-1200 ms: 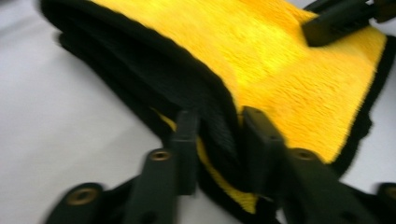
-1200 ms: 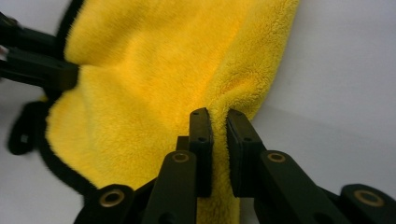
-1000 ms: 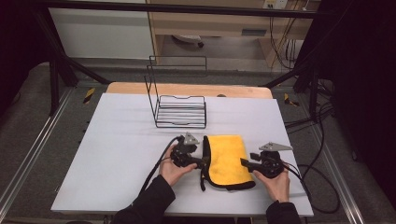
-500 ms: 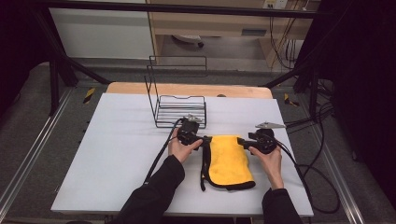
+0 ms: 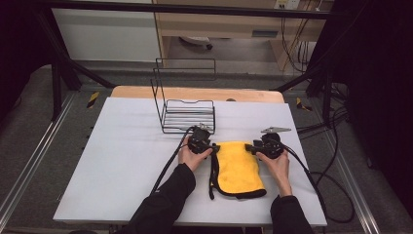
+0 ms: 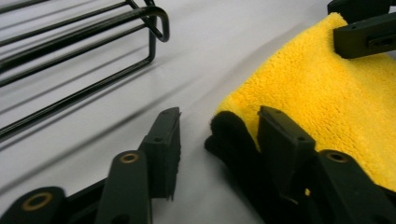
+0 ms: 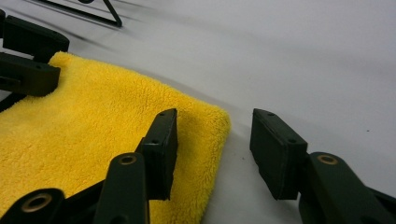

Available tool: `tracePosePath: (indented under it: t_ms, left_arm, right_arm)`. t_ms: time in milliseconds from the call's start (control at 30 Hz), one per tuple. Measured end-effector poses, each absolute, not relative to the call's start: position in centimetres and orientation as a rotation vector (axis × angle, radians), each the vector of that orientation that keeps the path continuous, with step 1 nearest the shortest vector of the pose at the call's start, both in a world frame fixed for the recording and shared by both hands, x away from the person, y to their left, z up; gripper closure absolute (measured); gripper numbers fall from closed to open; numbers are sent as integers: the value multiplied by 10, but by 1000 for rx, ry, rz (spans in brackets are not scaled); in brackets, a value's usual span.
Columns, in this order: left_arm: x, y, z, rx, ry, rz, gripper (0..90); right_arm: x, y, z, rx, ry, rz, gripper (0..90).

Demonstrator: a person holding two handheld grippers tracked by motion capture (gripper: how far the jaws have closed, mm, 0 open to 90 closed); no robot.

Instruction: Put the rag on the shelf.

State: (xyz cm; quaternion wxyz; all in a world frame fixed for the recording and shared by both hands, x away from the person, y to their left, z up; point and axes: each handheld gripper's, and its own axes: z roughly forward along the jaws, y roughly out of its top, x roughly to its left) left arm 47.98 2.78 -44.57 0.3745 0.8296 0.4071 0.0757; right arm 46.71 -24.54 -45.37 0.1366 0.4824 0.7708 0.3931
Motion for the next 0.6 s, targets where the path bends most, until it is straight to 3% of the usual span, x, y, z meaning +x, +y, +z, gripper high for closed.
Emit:
tracePosePath:
  t_ms: [333,500,600]
  left_arm:
    - [478,24,-448,2126,1017,179,629]
    - [480,27,-448,2123,1029,140,670]
    - [480,27,-448,2117,1032,125,730]
  right_arm:
    - [469,-245,-456,1424,2275,1186,682]
    - [468,-244,-455,1461,2287,1210,805]
    - [468,-243,-453,1466,2284,1199,827]
